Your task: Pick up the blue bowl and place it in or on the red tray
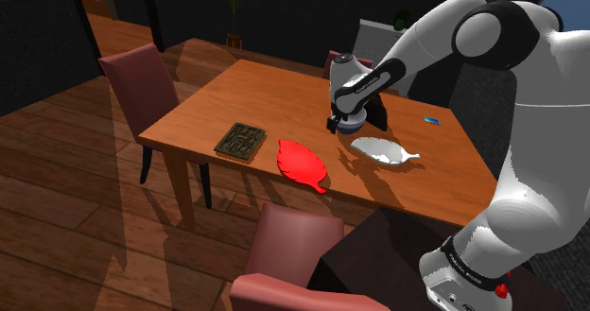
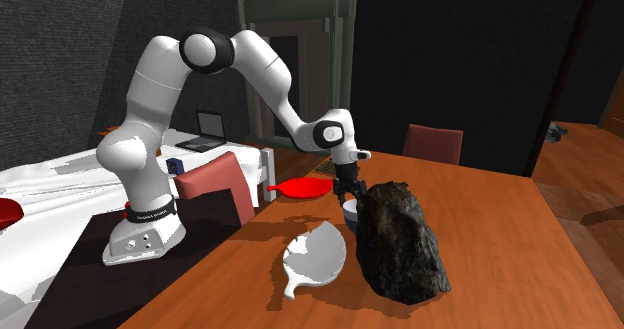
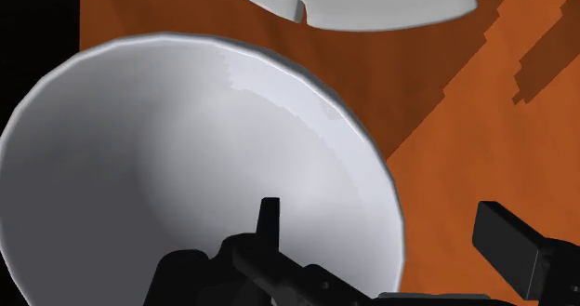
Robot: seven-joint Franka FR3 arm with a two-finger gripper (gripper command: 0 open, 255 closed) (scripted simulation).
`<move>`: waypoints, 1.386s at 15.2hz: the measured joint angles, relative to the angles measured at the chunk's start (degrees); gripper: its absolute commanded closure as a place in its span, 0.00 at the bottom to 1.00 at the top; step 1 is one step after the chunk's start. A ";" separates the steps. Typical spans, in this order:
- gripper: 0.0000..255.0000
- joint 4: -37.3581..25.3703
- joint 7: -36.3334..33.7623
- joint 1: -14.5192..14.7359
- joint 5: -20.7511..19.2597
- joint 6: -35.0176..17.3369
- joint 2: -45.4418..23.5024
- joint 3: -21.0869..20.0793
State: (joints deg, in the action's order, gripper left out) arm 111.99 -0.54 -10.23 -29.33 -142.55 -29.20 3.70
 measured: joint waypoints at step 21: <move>1.00 0.59 1.71 -0.29 1.15 2.83 3.47 -0.66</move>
State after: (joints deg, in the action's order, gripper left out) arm 112.58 1.17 -10.52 -28.18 -139.72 -25.73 3.04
